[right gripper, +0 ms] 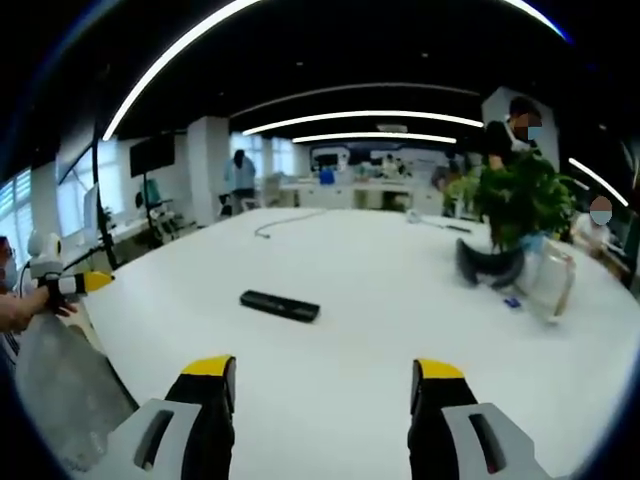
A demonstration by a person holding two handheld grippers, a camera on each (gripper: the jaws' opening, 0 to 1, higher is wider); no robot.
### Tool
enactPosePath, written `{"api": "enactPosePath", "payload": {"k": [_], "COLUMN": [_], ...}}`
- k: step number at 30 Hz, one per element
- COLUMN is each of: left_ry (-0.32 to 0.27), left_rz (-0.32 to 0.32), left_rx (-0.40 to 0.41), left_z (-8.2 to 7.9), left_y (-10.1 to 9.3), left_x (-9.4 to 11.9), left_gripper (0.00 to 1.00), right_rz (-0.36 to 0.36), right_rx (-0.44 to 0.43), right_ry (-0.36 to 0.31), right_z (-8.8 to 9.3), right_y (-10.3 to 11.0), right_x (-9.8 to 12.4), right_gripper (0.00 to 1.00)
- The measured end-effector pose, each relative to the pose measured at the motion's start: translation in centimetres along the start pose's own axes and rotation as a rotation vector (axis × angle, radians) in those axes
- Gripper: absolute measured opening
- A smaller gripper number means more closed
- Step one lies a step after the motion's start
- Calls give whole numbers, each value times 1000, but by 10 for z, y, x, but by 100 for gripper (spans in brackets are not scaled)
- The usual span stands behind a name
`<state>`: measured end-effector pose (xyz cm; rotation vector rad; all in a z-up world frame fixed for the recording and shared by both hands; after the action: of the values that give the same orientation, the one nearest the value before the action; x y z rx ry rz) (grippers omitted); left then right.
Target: Press the specified remote control buttons in sequence, fully releasing each button before pressing the next.
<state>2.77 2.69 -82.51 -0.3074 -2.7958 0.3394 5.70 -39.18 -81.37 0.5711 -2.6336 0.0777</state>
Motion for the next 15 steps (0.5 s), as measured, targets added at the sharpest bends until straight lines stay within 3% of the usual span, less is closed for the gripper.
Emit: {"api": "enactPosePath", "payload": {"k": [15], "left_ry": [-6], "left_rz": [5], "left_rx": [3], "left_z": [0], "left_y": [0], "left_x": [0], "left_gripper": [78], "right_rz": [0], "right_rx": [-50], "right_ry": [-48], "right_z": [-2], "right_y": [-2], "right_x": [5], "right_gripper": [69]}}
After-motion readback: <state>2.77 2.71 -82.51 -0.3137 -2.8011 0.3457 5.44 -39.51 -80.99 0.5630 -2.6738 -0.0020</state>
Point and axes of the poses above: the point that each gripper's makers call its tool centre point, and the gripper's own axes: x roughly backward along the fingers, y roughly to its left, z roughly out of its underside, the point moved 10 cm from there along x, roughly backward along the fingers, and after that the axes turned 1 degree about y, right-handed, at the moved point
